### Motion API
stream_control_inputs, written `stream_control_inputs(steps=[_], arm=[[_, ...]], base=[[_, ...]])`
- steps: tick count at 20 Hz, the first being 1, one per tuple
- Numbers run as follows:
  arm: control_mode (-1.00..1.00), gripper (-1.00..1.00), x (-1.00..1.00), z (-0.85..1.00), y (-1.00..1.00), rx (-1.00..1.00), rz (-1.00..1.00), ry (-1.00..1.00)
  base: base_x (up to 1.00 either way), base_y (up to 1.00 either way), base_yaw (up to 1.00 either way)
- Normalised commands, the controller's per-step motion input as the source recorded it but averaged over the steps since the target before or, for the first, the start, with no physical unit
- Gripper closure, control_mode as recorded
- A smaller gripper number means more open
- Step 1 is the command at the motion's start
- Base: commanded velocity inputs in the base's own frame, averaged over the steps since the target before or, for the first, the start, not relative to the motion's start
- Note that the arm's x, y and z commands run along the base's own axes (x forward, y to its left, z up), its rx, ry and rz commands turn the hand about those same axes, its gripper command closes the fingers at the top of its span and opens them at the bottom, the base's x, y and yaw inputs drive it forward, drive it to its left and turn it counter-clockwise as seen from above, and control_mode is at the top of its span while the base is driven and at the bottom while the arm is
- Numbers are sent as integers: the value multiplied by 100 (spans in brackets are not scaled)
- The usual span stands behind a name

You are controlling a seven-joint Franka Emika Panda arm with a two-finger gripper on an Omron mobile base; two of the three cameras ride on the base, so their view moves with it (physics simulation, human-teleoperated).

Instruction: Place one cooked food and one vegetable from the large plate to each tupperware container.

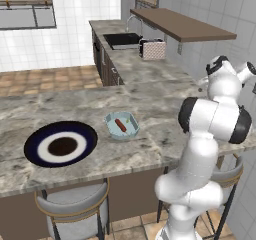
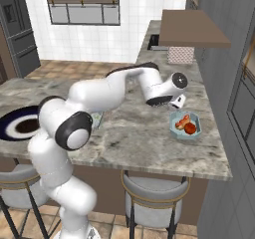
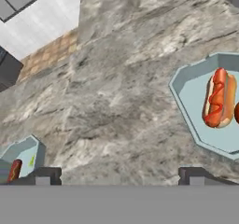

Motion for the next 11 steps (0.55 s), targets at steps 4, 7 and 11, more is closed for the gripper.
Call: stream_control_inputs(steps=[4, 7, 11], arm=[[-100, -100, -59, 47, 100, -11, 1, -50], [-100, -100, -77, 56, 100, 0, 12, -18], [-100, -100, -86, 85, 100, 8, 24, -24]], base=[[0, 0, 0], [0, 0, 0], [0, 0, 0]])
